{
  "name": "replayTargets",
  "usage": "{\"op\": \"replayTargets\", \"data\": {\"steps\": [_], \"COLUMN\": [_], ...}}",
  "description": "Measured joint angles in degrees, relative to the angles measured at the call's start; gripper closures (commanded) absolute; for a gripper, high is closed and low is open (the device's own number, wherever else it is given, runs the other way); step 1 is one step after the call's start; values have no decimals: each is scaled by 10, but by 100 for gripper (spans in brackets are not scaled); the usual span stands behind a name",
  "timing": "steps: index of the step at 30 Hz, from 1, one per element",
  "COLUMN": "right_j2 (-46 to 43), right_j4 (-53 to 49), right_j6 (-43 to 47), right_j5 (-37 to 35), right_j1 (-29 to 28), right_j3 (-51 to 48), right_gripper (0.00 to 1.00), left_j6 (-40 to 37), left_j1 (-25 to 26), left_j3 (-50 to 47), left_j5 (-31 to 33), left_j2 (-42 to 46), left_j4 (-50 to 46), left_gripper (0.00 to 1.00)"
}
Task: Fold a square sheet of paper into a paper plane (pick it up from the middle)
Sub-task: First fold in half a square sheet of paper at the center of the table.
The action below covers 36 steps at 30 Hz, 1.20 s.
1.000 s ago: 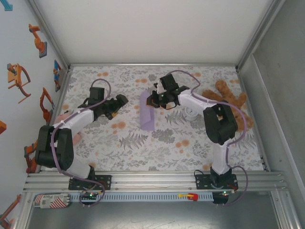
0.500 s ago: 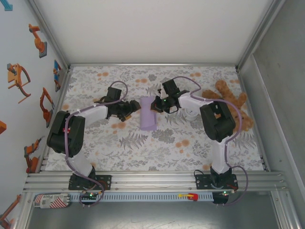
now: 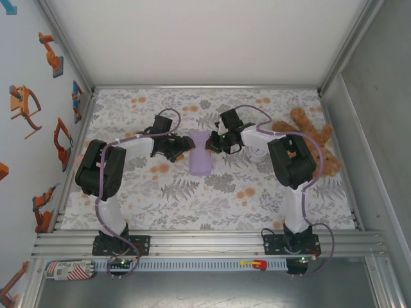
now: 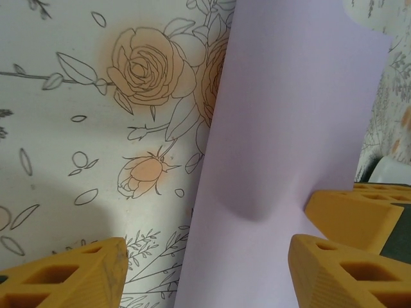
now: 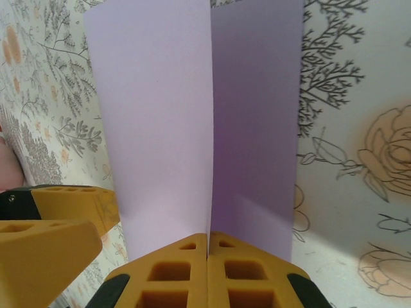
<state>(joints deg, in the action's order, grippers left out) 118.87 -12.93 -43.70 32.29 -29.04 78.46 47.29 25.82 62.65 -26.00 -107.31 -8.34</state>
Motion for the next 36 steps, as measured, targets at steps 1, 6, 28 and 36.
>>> {"op": "replayTargets", "data": {"steps": [1,6,28,36], "right_j2": [0,1,5,-108], "right_j4": [0,3,22,16], "right_j6": [0,-1,-12,-6], "right_j5": [0,0,11,-63], "right_j1": [1,2,9,43], "right_j3": [-1,-6,-30,-87], "right_gripper": [100,100,80,76], "left_j6": [-2,-12,-65,-77], "left_j1": [1,9,30,40], "left_j3": [5,30,108,127], "left_j5": [-1,-6,47,81], "left_j2": [-4,-28,-69,-80], "left_j4": [-4,-19,-135,-161], "left_gripper": [35,38,58,60]}}
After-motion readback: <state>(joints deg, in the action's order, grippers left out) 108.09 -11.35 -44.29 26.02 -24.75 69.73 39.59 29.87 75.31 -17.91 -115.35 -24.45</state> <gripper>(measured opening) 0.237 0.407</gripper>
